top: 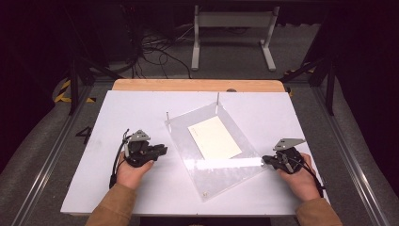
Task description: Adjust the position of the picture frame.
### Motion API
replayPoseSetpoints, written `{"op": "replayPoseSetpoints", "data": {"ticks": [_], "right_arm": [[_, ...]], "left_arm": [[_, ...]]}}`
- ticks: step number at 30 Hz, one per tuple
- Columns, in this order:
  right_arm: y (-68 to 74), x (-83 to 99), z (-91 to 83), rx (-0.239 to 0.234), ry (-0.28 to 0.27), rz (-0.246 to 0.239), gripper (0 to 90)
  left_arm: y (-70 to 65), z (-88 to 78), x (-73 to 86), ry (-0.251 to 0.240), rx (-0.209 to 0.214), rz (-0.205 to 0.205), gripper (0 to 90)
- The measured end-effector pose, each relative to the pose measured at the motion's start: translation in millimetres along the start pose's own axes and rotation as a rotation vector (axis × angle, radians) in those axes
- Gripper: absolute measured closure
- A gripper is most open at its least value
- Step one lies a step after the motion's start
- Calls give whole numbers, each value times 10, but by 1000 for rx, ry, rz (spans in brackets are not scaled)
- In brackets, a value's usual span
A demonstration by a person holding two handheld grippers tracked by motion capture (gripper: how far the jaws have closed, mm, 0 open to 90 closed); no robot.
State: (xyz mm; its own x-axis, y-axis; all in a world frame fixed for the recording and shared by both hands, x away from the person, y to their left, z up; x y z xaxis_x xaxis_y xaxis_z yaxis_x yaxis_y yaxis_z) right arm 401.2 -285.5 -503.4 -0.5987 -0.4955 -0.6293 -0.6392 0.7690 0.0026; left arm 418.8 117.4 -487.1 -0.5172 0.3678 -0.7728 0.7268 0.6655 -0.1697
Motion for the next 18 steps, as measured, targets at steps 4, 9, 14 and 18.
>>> {"op": "replayPoseSetpoints", "data": {"ticks": [4,9,14,18], "right_arm": [[44,7,-2,-32,13,-14,900],[152,10,2,-106,23,-38,899],[368,-21,35,-172,40,-78,900],[545,-48,66,-205,48,-111,899]], "left_arm": [[2,-21,11,-1,-8,4,749],[16,-14,17,3,-18,17,744],[45,-28,26,-1,-21,-2,741],[77,-34,25,-6,-29,4,738]]}}
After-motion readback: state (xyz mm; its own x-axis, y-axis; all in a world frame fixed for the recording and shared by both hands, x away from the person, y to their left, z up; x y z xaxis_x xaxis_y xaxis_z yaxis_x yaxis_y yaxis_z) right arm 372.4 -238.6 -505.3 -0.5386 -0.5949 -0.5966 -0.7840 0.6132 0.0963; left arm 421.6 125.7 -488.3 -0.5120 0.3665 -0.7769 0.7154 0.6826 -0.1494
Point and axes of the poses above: each handheld gripper's, and its own axes: z roughly forward along the jaws, x roughly out of its underside, y roughly to its left, the point moved 8 cm from there along z, roughly forward along the jaws, and after that the axes turned 5 degrees about z, right-handed, at the moved point
